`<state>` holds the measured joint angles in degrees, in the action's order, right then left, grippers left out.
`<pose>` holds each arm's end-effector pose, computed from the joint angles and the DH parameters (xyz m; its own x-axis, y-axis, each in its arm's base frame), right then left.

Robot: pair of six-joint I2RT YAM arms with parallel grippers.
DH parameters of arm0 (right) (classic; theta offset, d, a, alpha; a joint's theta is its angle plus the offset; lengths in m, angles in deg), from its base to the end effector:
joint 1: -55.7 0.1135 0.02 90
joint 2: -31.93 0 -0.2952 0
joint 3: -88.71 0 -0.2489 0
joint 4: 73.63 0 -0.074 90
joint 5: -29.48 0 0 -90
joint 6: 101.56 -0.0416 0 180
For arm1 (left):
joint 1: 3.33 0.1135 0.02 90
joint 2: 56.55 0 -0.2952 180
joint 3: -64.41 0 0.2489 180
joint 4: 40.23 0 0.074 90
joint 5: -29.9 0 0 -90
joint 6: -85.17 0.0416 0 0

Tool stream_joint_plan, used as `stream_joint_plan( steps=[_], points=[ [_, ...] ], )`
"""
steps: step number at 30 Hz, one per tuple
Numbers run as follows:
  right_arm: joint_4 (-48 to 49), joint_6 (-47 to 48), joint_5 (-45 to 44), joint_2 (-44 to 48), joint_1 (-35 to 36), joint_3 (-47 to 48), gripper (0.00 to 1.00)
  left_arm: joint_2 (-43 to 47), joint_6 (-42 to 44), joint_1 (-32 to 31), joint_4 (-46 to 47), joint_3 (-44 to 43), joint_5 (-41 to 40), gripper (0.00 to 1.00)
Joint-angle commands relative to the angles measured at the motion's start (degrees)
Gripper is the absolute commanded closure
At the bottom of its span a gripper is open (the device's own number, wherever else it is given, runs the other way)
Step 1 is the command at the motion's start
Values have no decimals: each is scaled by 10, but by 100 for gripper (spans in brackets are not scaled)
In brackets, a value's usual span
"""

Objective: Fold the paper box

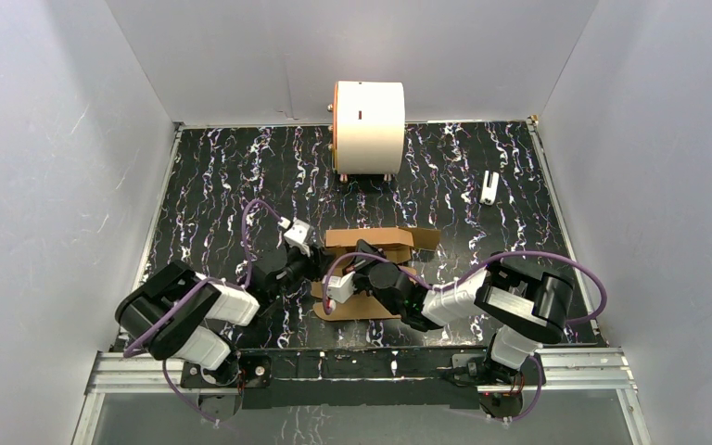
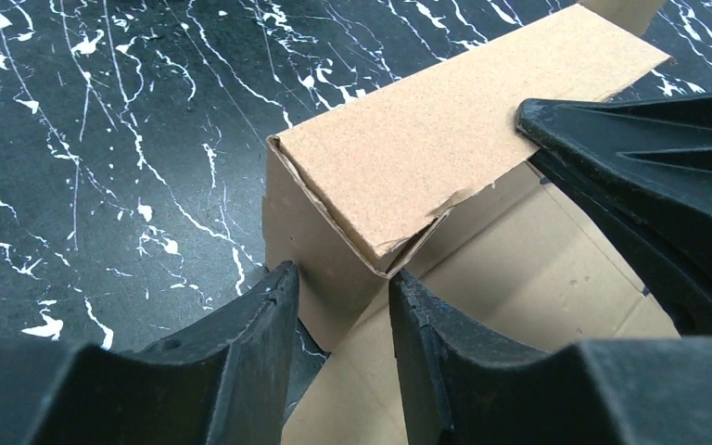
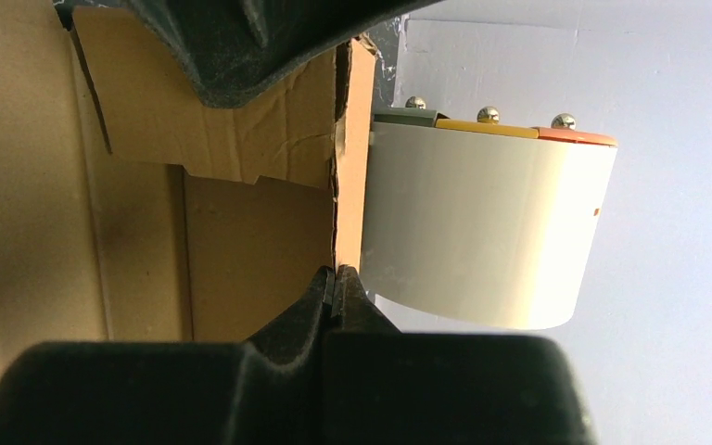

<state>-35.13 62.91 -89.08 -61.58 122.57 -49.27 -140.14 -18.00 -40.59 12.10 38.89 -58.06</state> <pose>0.1364 0.2688 0.1885 0.5783 -0.8005 -0.1574 -0.2523 0.0079 -0.9676 0.1851 -0.1427 0.1841 -0.2218 -0.1174 -0.9680 0.5984 0.7674 -0.2302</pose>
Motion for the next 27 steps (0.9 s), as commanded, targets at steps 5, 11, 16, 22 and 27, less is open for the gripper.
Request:
stream_joint_plan(
  steps=[5, 11, 16, 22, 27],
  points=[
    [-17, -45, 35, -2, 5, 20, 100, -62, 28, -23, 136, -3, -130, 72],
    [-8, -57, 34, -13, 5, 31, 100, -95, 22, -38, 193, -9, -173, 76],
    [-15, -79, 34, -15, 5, 46, 100, -112, 35, -45, 227, -16, -218, 77],
    [-28, -112, 36, -18, 4, 54, 100, -149, 57, -47, 273, -20, -288, 79],
    [-33, -135, 32, -25, 4, 62, 100, -193, 74, -49, 330, -23, -353, 83]
  ],
)
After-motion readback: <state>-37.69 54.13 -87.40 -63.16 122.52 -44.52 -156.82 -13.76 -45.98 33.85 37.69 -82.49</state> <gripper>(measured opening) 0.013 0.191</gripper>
